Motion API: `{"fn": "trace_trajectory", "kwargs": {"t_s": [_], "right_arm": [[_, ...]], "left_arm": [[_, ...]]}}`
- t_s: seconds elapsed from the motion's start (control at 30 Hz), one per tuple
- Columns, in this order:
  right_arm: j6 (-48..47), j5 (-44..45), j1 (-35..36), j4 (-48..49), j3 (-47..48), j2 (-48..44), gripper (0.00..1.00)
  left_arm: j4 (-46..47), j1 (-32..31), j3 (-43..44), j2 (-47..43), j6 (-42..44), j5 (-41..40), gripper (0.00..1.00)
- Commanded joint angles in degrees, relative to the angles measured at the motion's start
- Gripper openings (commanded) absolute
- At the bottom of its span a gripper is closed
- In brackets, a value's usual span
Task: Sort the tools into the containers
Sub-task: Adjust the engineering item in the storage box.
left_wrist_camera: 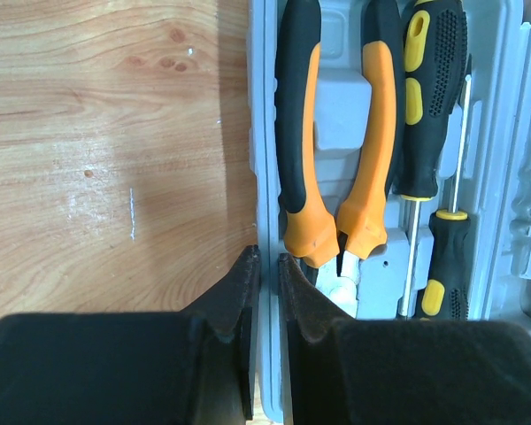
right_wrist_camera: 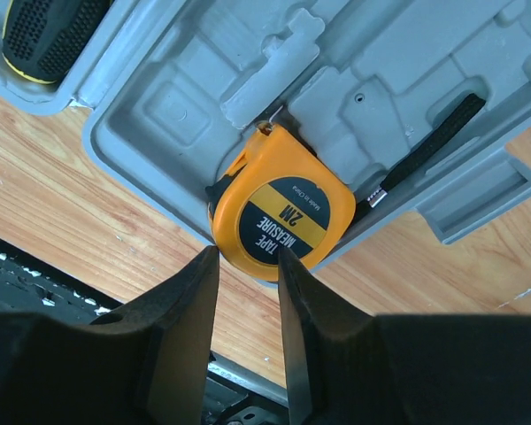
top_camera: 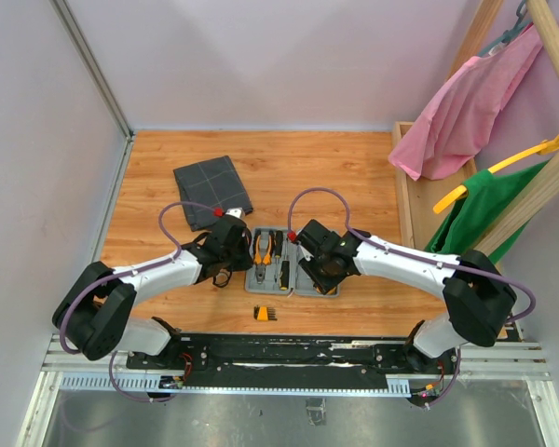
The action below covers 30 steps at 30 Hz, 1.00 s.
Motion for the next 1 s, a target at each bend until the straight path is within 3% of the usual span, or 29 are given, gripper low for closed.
{"fn": "trace_trajectory", "kwargs": {"t_s": [0.0,0.97], "right_arm": [[-0.8,1.6,-0.7,-0.3,-0.8,1.5,0.33],[4.5,8.7,2.4,-4.1,-2.7,13.0,0.19]], "left_arm": [[-0.1,0.1,1.3,1.0,1.1,0.4,0.02],[-0.1,0.1,1.4,1.0,0.7,0.6,0.02]]}}
